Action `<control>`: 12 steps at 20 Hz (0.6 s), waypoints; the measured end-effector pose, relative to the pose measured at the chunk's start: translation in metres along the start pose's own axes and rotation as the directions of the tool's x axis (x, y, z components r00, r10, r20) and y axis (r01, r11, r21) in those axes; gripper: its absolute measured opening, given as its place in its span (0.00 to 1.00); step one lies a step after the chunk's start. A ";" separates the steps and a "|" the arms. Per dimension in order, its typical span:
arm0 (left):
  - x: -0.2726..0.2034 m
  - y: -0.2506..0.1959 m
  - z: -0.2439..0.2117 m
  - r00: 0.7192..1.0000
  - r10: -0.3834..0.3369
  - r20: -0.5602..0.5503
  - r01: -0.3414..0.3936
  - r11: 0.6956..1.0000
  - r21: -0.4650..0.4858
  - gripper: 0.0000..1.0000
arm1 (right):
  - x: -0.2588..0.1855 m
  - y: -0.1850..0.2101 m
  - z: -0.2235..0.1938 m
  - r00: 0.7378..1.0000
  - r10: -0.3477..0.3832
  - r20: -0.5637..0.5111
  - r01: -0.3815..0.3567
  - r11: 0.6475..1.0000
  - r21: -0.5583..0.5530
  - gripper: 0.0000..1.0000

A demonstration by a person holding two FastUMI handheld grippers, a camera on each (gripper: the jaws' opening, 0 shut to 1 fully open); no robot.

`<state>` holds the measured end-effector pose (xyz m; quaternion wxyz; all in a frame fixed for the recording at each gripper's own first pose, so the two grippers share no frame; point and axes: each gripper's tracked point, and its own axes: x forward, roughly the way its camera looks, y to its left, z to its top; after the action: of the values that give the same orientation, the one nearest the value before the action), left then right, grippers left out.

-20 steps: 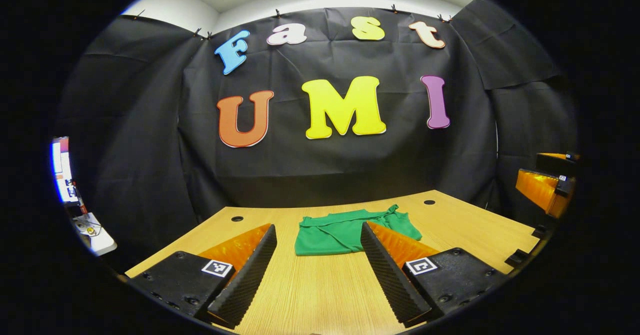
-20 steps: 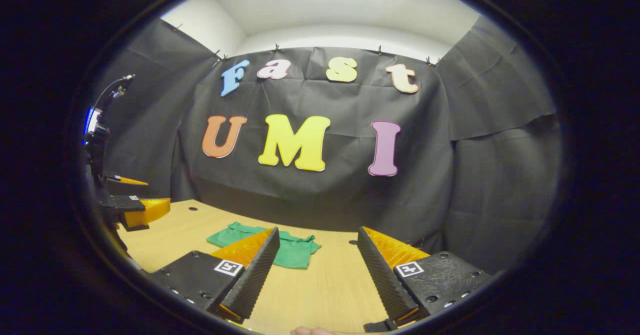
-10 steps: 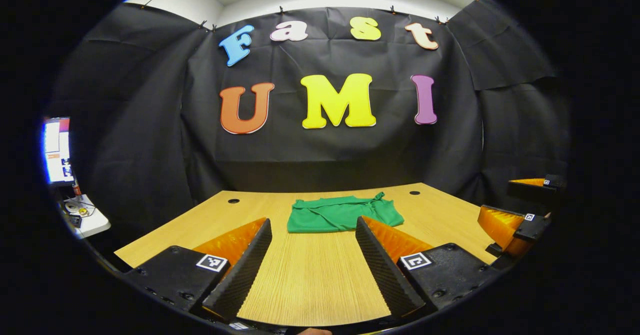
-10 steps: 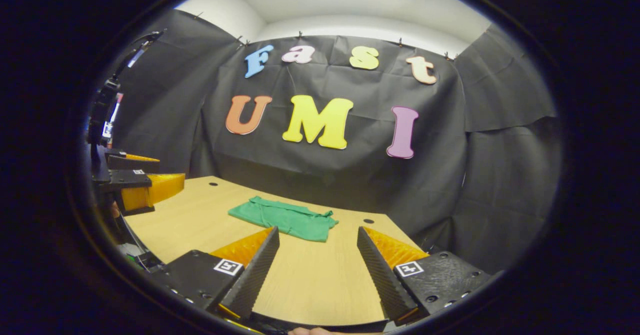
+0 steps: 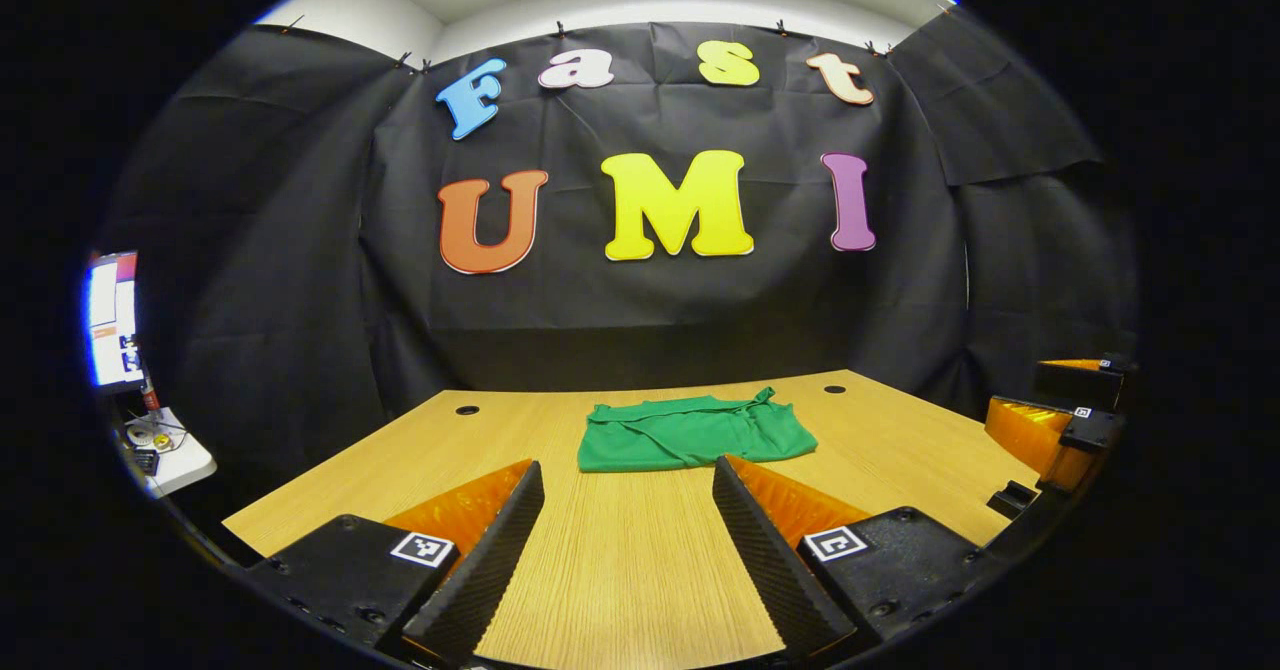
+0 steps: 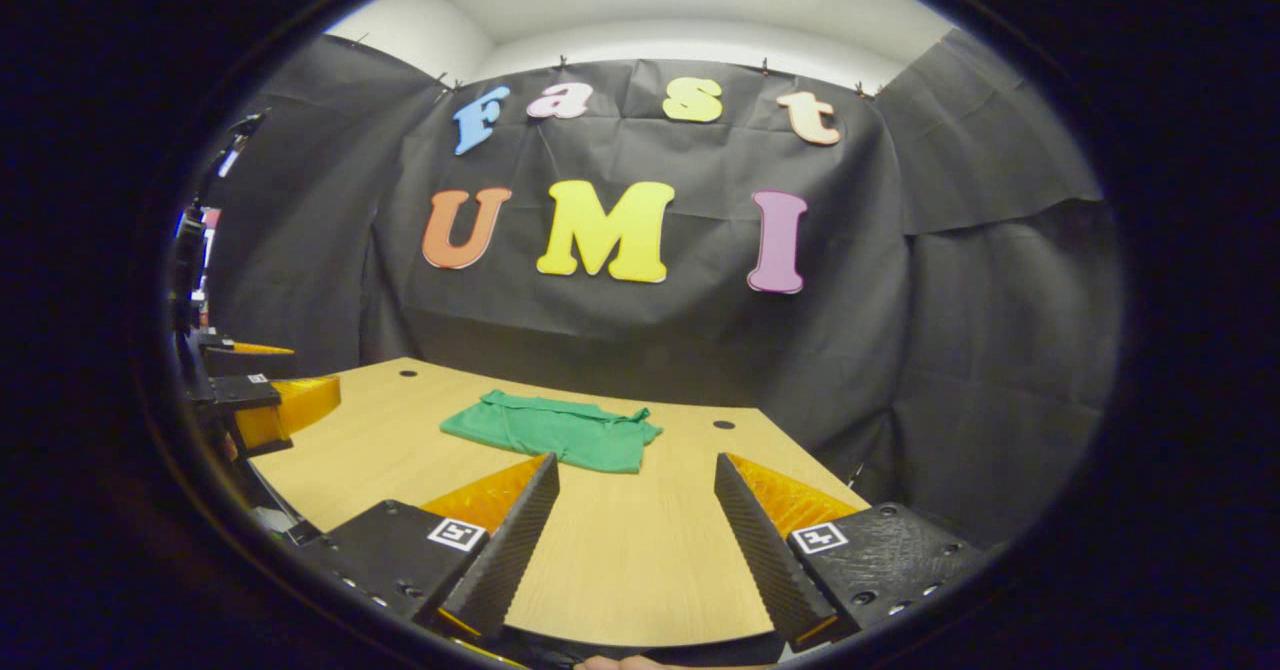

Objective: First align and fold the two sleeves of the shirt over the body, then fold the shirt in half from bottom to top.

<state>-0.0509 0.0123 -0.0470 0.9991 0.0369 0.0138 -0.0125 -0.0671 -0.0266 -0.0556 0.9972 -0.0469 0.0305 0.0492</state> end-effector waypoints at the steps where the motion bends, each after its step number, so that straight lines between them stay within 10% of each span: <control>1: 0.000 0.000 -0.002 1.000 -0.001 -0.003 0.001 1.000 -0.004 1.00 | 0.002 -0.006 -0.004 1.000 -0.011 -0.013 0.011 1.000 0.010 0.97; 12: 0.000 0.005 -0.007 1.000 0.007 -0.011 -0.007 1.000 -0.010 1.00 | -0.003 -0.023 -0.012 0.998 -0.039 -0.050 0.041 0.999 0.034 0.95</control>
<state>-0.0507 0.0174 -0.0535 0.9993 0.0319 0.0194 -0.0087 -0.0683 -0.0504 -0.0648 0.9976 -0.0313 0.0550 0.0276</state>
